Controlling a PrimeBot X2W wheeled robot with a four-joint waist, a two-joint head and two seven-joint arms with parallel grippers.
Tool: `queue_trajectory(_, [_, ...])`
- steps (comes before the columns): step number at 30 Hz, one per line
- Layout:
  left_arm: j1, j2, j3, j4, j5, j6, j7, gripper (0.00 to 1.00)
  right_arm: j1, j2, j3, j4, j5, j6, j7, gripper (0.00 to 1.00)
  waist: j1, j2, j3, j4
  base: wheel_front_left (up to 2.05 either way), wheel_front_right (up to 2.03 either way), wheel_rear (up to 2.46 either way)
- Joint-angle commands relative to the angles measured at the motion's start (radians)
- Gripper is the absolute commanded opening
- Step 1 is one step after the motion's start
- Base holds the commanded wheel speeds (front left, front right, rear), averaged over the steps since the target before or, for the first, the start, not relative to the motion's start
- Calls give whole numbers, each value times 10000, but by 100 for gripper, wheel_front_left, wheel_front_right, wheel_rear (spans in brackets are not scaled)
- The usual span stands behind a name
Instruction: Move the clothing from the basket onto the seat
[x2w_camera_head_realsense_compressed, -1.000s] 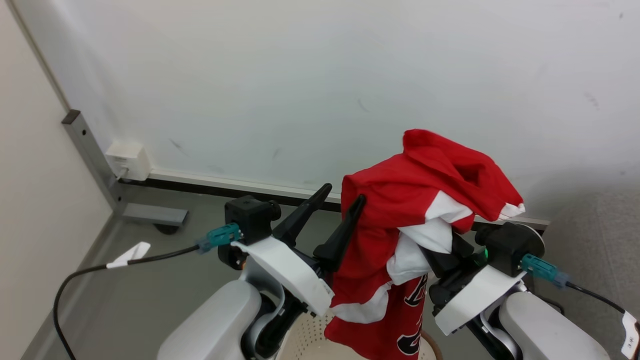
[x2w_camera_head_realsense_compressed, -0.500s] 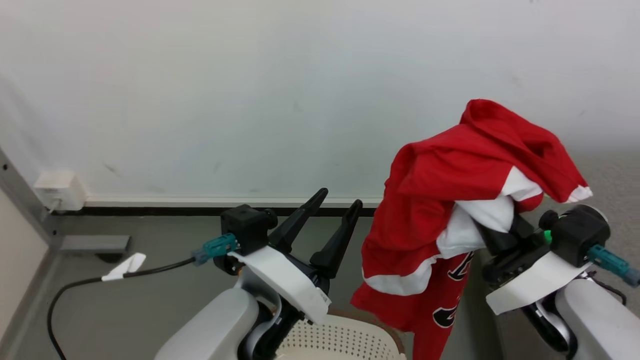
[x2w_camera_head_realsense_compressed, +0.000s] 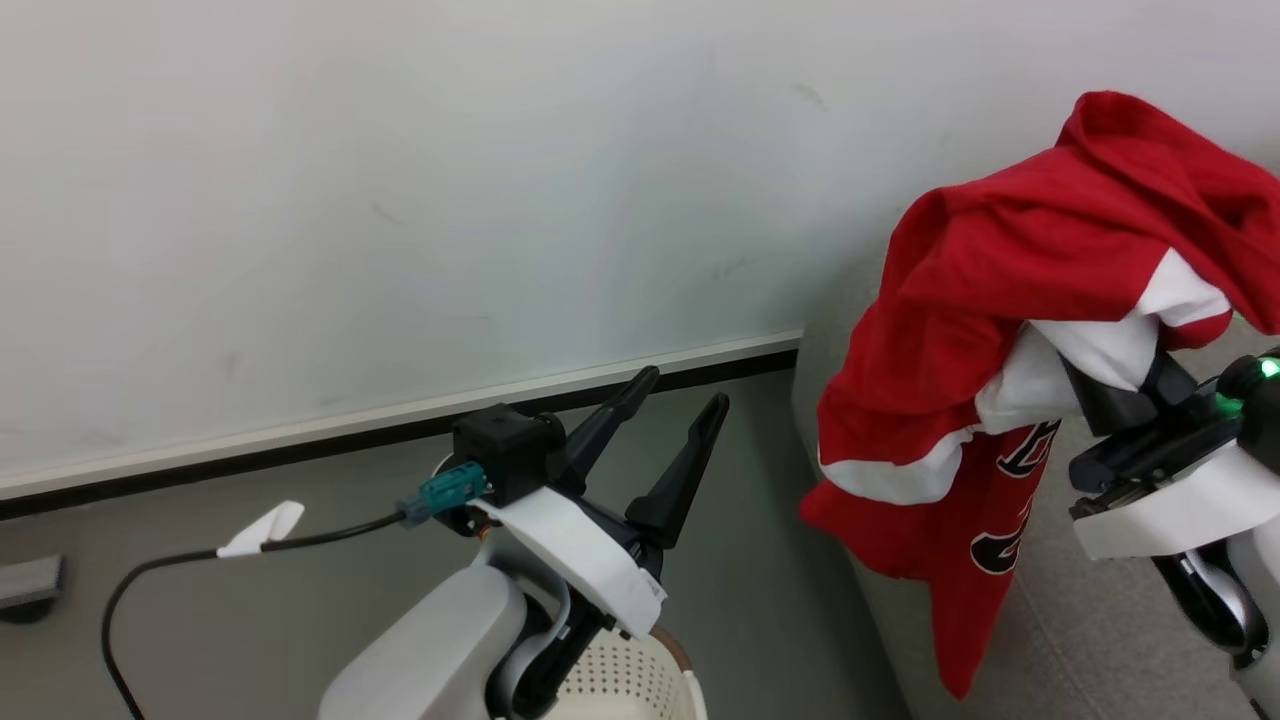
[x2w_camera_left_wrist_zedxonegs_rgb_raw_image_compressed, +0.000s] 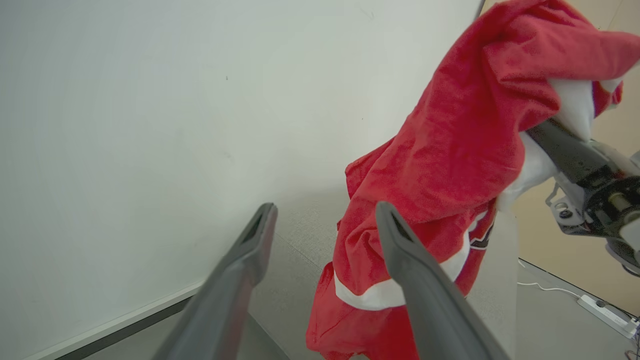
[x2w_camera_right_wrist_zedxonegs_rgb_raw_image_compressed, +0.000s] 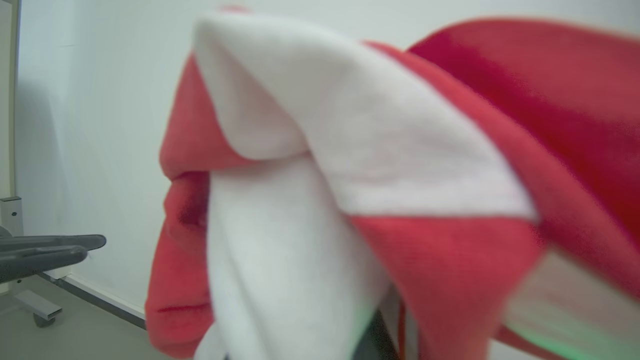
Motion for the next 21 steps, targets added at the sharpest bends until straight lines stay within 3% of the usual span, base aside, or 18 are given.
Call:
queue_trajectory(1, [-77,29,-13,54,48,-40,-51,100,-144,-123,-118,-132,-21,-22,-6,0,0,-1,225,-549,0,0,0])
queue_trajectory(12, [-360,77,-130,444,328,-213,-195,100,-30,-410,-955,-950,-257,-22,108,0,0,-1,620,-2072,0,0,0])
queue_trajectory(21, [-407,137,-193,643,666,-253,-341,100,378,-264,-1428,-1424,-434,-22,244,0,0,-1,805,-2816,0,0,0])
